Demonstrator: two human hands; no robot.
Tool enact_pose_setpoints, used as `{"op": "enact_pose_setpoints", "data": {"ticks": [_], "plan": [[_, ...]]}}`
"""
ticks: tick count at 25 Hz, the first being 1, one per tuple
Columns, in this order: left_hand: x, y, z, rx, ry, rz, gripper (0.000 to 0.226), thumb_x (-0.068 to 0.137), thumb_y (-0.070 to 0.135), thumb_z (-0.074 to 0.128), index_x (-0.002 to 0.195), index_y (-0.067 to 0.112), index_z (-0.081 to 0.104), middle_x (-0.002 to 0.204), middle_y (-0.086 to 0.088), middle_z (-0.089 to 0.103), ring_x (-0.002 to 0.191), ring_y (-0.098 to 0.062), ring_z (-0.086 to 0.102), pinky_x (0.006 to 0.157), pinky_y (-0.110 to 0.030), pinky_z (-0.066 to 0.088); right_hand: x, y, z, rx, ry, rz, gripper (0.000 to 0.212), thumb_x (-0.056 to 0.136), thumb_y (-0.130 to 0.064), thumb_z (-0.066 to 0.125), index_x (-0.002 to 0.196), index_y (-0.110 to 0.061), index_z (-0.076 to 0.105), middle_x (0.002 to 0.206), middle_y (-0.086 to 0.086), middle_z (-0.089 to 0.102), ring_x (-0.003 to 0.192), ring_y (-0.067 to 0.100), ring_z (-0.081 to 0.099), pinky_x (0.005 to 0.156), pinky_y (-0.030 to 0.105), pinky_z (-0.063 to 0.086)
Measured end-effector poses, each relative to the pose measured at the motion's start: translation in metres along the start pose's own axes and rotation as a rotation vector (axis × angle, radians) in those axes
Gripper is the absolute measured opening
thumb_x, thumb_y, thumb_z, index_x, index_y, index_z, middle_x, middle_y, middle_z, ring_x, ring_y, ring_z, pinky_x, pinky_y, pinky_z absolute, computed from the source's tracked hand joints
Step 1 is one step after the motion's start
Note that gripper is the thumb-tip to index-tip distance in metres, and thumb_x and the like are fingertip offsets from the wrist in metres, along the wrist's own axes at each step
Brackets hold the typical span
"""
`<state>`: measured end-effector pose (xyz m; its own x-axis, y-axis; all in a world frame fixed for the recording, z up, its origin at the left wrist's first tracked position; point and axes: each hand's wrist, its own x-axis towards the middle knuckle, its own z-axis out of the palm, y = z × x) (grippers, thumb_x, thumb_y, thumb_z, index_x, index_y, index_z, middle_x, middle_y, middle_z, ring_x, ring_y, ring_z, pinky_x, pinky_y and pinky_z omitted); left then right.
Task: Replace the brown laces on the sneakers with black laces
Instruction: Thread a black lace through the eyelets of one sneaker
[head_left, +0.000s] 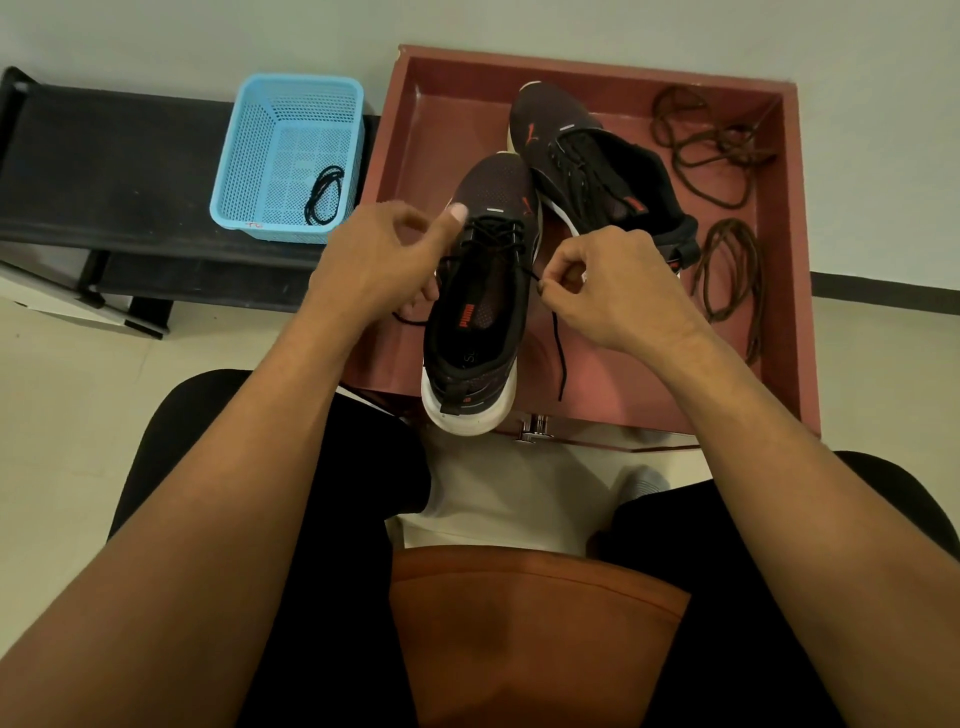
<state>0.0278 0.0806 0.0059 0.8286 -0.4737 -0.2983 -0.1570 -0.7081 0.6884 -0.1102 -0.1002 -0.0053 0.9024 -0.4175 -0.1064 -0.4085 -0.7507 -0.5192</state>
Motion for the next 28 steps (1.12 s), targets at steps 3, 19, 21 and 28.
{"op": "enact_pose_setpoints", "data": {"ticks": [3, 19, 21, 28], "plan": [[0.003, -0.003, -0.004, 0.120, -0.040, 0.091, 0.036, 0.101, 0.051, 0.061, 0.088, 0.021, 0.076, 0.066, 0.002, 0.069, 0.057, -0.012, 0.060, 0.064, -0.029, 0.052, -0.001, -0.001, -0.001, 0.009, -0.004, -0.004, 0.010, 0.092, -0.028, 0.070, 0.084, -0.027, 0.076, 0.071, -0.019, 0.063, 0.071, 0.003, 0.064, 0.077, 0.026, 0.053], [0.005, -0.005, -0.004, 0.135, 0.174, 0.153, 0.029, 0.097, 0.045, 0.067, 0.084, 0.019, 0.066, 0.062, 0.012, 0.053, 0.061, -0.003, 0.052, 0.065, -0.026, 0.042, 0.000, -0.008, -0.017, 0.390, 0.016, 0.065, 0.037, 0.104, -0.043, 0.059, 0.082, -0.015, 0.069, 0.063, -0.018, 0.060, 0.055, -0.004, 0.052, 0.058, 0.011, 0.036], [0.002, 0.000, -0.003, 0.093, 0.130, 0.185, 0.040, 0.096, 0.051, 0.068, 0.079, 0.015, 0.069, 0.058, 0.010, 0.055, 0.052, 0.000, 0.050, 0.060, -0.022, 0.038, 0.000, -0.008, -0.020, 0.523, 0.134, 0.002, 0.043, 0.104, -0.042, 0.061, 0.079, -0.009, 0.066, 0.060, -0.015, 0.054, 0.055, -0.001, 0.048, 0.060, 0.012, 0.037], [-0.008, -0.002, -0.010, -0.045, -0.137, 0.133, 0.035, 0.076, 0.045, 0.091, 0.085, 0.015, 0.074, 0.069, -0.004, 0.075, 0.066, -0.017, 0.074, 0.069, -0.041, 0.063, 0.000, -0.017, -0.030, 1.132, 0.276, -0.110, 0.023, 0.096, -0.009, 0.073, 0.077, -0.006, 0.062, 0.087, 0.021, 0.070, 0.074, 0.017, 0.067, 0.075, 0.031, 0.053]]}}
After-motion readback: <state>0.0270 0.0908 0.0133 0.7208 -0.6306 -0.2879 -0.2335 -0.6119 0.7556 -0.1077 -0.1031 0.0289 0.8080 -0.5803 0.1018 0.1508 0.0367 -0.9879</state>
